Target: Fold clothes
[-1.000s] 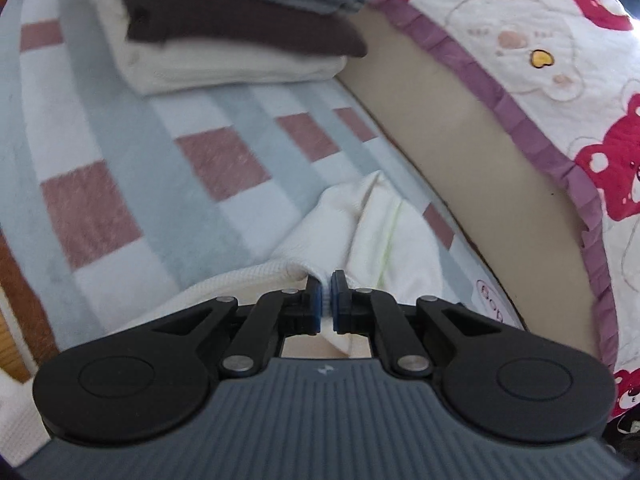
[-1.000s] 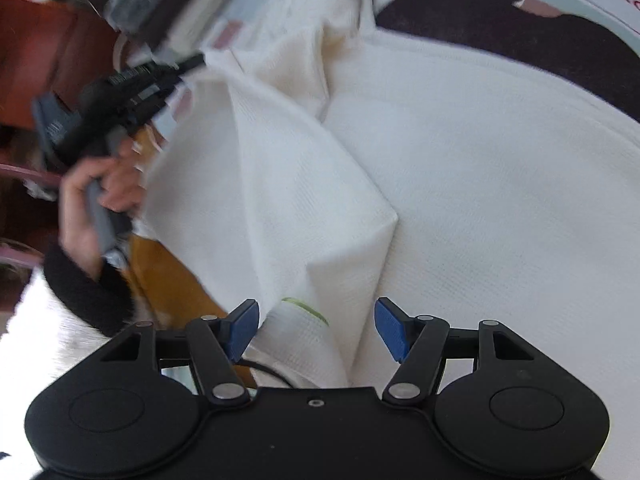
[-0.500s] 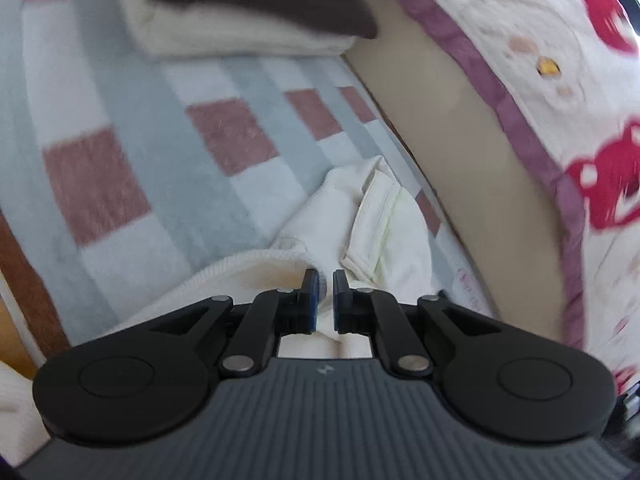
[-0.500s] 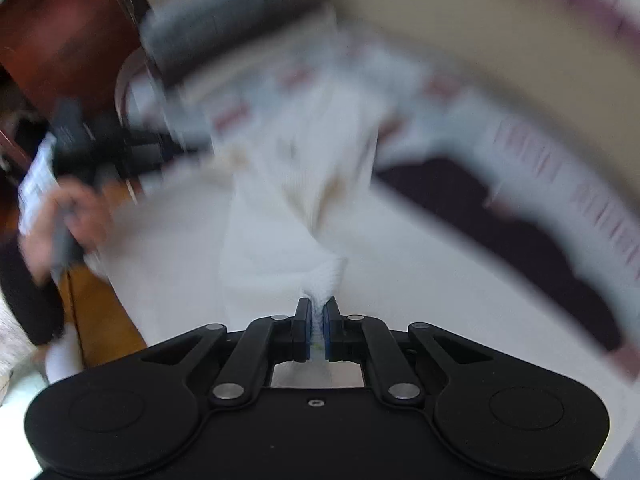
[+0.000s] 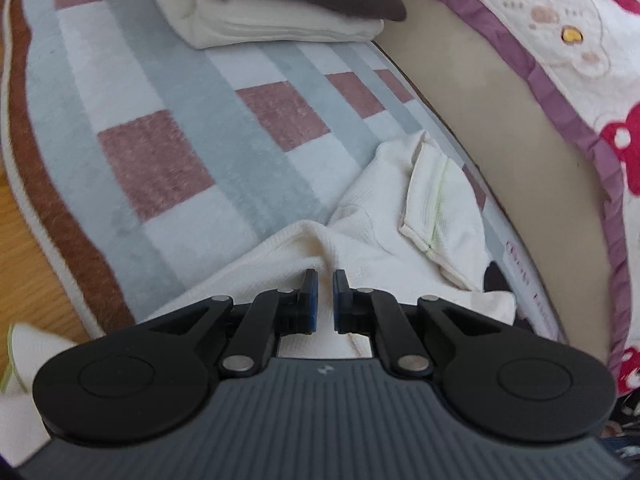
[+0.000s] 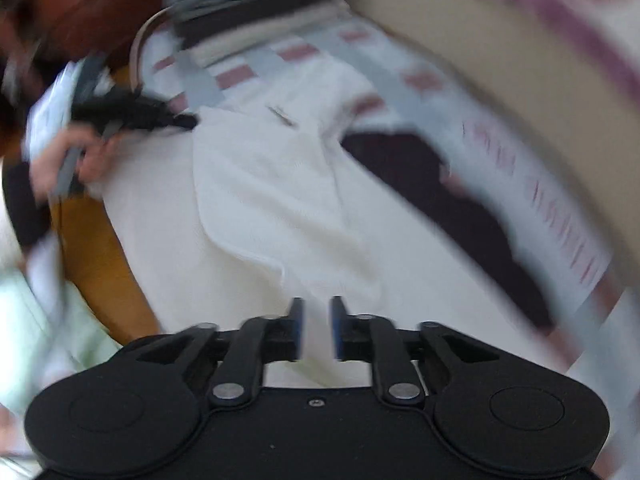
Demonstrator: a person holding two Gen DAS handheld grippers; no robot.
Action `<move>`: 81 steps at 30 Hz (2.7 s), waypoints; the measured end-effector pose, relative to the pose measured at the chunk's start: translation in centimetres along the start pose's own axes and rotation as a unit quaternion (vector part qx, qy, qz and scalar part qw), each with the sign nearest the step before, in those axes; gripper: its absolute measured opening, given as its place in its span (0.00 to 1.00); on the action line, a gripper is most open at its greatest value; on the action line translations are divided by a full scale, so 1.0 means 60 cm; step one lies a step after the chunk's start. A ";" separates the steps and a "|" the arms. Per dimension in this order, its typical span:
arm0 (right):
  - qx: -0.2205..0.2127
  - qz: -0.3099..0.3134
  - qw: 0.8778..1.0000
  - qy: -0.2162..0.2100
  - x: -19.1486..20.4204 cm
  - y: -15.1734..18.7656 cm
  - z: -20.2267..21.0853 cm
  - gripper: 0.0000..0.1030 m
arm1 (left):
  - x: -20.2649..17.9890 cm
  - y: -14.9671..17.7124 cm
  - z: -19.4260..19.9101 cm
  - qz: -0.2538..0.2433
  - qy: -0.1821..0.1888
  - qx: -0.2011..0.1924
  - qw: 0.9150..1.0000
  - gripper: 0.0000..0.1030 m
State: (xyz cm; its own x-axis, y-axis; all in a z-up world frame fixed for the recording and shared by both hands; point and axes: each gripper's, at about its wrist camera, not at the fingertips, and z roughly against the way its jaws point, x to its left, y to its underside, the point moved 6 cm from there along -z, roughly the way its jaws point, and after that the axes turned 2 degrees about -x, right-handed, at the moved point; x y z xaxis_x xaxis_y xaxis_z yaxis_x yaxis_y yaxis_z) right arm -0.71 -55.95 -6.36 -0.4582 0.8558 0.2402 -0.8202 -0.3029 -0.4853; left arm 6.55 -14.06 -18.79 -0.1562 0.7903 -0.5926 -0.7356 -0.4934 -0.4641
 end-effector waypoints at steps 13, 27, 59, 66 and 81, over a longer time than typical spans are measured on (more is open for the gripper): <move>-0.070 -0.337 0.934 -0.092 -0.200 0.123 0.028 0.56 | -0.066 0.025 -0.006 -0.070 0.025 0.027 0.997 0.27; -0.208 -0.273 0.939 0.018 -0.028 0.218 -0.049 0.13 | -0.089 0.046 -0.047 -0.055 0.047 0.066 0.995 0.29; -0.200 -0.319 0.923 0.079 -0.076 0.296 0.036 0.06 | -0.085 0.061 -0.044 -0.065 0.027 0.107 0.992 0.00; -0.163 -0.289 0.937 0.110 -0.082 0.307 0.081 0.06 | -0.072 0.069 0.001 -0.129 -0.041 0.073 0.988 0.00; -0.066 -0.282 0.928 0.233 -0.119 0.310 0.087 0.26 | -0.090 0.053 0.017 -0.186 -0.094 0.050 0.977 0.03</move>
State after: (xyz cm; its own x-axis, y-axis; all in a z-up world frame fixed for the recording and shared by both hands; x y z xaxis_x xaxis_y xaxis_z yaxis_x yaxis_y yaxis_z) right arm -14.51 -69.90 -12.71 0.2550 0.9604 0.1127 -0.8212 0.2766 -0.4990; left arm 4.38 -19.52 -16.42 0.0233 0.9653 -0.2601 -0.8239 -0.1288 -0.5519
